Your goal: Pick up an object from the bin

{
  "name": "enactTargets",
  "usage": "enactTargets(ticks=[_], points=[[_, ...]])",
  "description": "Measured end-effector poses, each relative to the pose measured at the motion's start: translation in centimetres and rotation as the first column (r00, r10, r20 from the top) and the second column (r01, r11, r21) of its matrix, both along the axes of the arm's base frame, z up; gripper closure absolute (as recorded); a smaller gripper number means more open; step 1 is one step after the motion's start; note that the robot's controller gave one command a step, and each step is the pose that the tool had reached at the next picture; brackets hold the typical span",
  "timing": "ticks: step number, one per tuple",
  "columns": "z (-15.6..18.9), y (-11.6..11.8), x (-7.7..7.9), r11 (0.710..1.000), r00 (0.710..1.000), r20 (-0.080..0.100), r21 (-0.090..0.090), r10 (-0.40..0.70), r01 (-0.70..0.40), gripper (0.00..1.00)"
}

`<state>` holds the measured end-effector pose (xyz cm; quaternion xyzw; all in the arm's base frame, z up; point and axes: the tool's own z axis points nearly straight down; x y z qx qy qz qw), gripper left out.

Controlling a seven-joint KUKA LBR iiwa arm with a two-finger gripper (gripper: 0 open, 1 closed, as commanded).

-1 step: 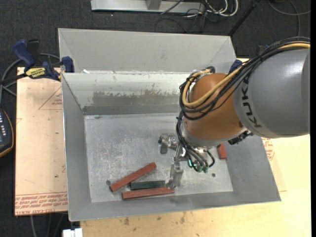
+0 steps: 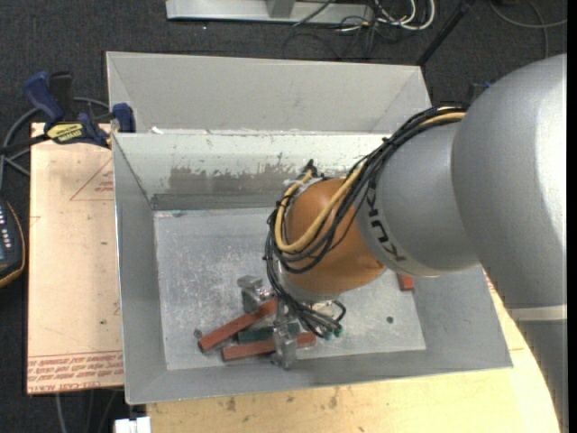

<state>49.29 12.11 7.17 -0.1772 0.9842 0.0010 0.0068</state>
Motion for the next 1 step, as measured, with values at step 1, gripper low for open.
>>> enactTargets(ticks=[1], points=[[3.0, -1.19, -1.17, 1.0, 1.0, -0.008, -0.002, -0.03, 0.03, 0.0]])
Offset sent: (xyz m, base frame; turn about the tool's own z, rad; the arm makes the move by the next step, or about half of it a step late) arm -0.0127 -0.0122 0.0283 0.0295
